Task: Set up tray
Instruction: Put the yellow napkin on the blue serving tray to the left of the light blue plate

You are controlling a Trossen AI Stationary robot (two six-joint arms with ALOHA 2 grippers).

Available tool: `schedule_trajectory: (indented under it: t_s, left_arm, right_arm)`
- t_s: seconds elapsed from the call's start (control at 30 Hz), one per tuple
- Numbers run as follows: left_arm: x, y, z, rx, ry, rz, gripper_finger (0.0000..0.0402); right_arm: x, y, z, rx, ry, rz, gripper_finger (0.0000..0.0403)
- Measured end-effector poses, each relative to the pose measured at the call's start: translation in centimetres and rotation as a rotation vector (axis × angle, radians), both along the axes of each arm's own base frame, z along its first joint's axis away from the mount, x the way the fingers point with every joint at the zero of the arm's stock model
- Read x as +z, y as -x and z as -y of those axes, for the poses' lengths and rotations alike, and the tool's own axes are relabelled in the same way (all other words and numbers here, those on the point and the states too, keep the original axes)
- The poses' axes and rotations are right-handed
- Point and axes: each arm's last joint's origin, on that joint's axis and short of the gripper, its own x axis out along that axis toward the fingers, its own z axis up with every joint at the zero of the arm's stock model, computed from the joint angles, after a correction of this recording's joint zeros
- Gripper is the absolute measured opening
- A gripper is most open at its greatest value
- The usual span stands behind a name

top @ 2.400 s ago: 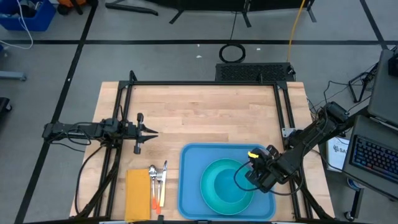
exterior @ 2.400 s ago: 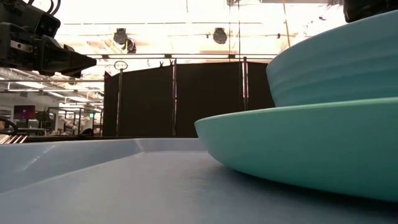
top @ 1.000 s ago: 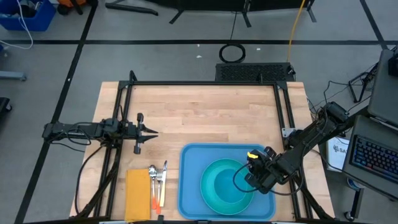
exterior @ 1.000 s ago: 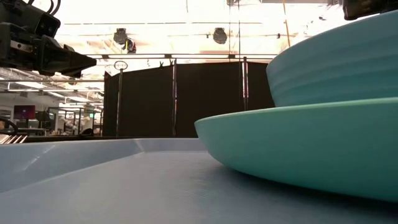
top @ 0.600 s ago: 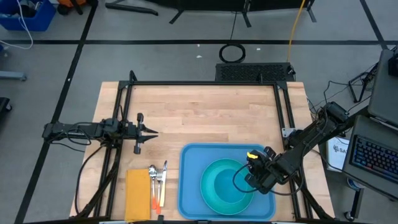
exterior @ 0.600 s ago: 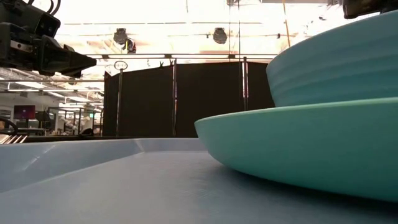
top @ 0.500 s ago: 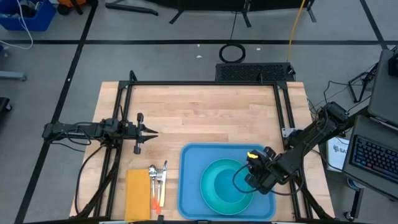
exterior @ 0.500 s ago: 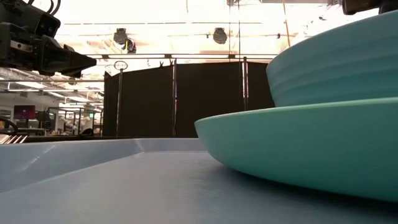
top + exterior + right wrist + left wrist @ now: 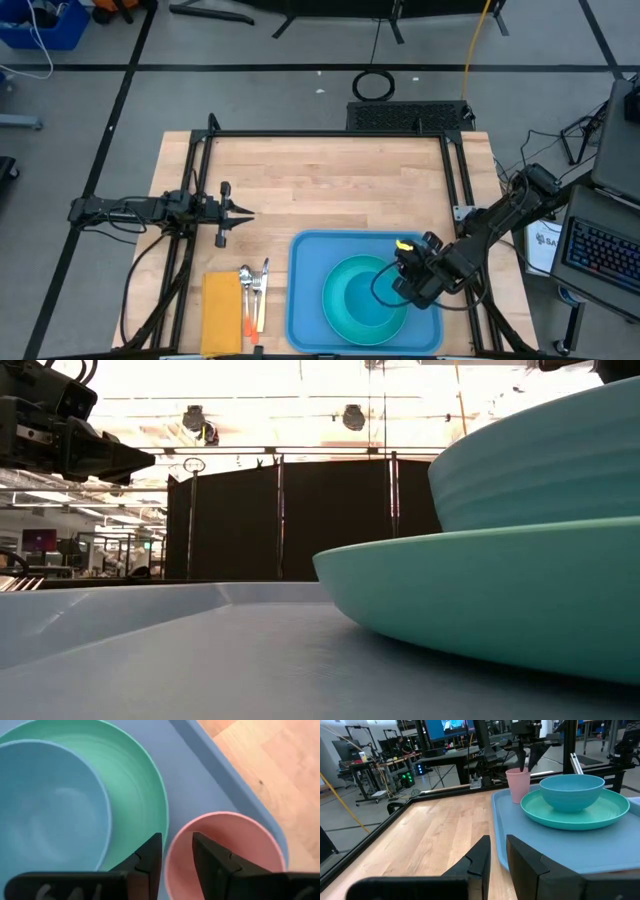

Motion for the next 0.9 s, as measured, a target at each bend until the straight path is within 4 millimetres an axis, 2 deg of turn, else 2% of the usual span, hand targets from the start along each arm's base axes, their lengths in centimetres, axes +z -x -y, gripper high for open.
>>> schedule_trajectory:
  t_s: [0.47, 0.73, 0.9]
  left_arm:
    - [0.0, 0.0, 0.0, 0.0, 0.0, 0.0, 0.0067]
    - [0.0, 0.0, 0.0, 0.0, 0.0, 0.0, 0.0067]
    - [0.0, 0.0, 0.0, 0.0, 0.0, 0.0, 0.0067]
  right_arm:
    - [1.8, -1.0, 0.6, 0.035, 0.026, 0.007, 0.01]
    - [3.6, -2.4, 1.2, 0.102, 0.11, 0.1, 0.01]
    - [4.2, -4.2, 1.3, 0.209, 0.13, 0.201, 0.01]
